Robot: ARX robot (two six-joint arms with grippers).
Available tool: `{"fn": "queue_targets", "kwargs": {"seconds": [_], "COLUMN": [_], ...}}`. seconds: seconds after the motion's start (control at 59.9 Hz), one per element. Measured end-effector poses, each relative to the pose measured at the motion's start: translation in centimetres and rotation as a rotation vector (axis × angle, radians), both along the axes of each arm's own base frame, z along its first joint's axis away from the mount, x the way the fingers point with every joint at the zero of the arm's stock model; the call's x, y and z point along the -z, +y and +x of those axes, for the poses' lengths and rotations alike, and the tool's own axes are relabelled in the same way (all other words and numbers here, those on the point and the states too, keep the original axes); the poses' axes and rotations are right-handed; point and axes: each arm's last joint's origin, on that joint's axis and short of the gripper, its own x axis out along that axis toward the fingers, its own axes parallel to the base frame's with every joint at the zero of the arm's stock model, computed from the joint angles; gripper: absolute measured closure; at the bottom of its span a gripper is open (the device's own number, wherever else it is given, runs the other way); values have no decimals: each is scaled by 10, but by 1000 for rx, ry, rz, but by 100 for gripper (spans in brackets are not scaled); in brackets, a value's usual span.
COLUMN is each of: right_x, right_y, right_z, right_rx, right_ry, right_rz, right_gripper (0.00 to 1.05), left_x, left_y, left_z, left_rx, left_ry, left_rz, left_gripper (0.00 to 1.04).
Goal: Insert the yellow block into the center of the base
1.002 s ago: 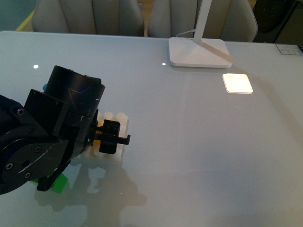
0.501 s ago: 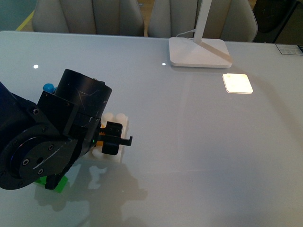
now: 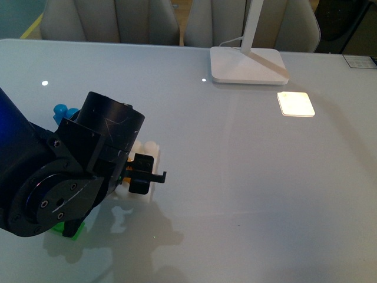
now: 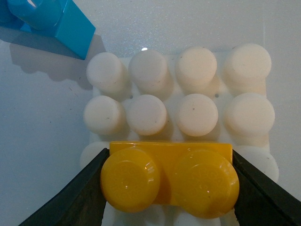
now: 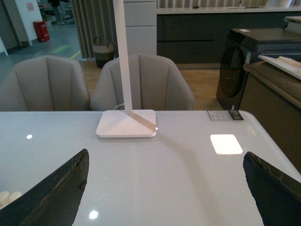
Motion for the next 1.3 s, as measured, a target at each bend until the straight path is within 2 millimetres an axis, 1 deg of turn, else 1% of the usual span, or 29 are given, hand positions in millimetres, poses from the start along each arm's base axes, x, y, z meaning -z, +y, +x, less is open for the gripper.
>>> {"fn": "queue_targets", "kwargs": {"seconds": [0.384,0.401,0.434,0.451,0.518,0.551,0.585,0.651,0.835,1.019,1.152,1.303], "right_x": [0,0,0,0,0,0,0,0,0,0,0,0], "right_y": [0,0,0,0,0,0,0,0,0,0,0,0], "right_z": [0,0,0,0,0,0,0,0,0,0,0,0], "right_rx": [0,0,0,0,0,0,0,0,0,0,0,0], "right_ry": [0,0,0,0,0,0,0,0,0,0,0,0], "right_rz": [0,0,0,0,0,0,0,0,0,0,0,0], "right_gripper": [9,9,9,9,9,9,9,9,9,9,9,9], "left_x": [-2,-2,-2,-3,-4,-6,-8,-13,-35,-57,-80,-112], "left_y": [2,2,4,5,8,9,10,10,13,24,40,68], "left_z": [1,1,0,-1,-5,-6,-6,-6,-6,-15,-25,-42], "left_rx": [-2,-2,-1,2,0,1,5,6,0,-14,-25,-45], "left_ry": [-3,-3,2,9,19,22,20,16,-16,-48,-103,-174], "left_rz": [-13,-14,-20,-21,-15,-17,-17,-25,-58,-89,-134,-193], "left_gripper": [42,40,32,27,13,8,6,8,7,7,7,7]}}
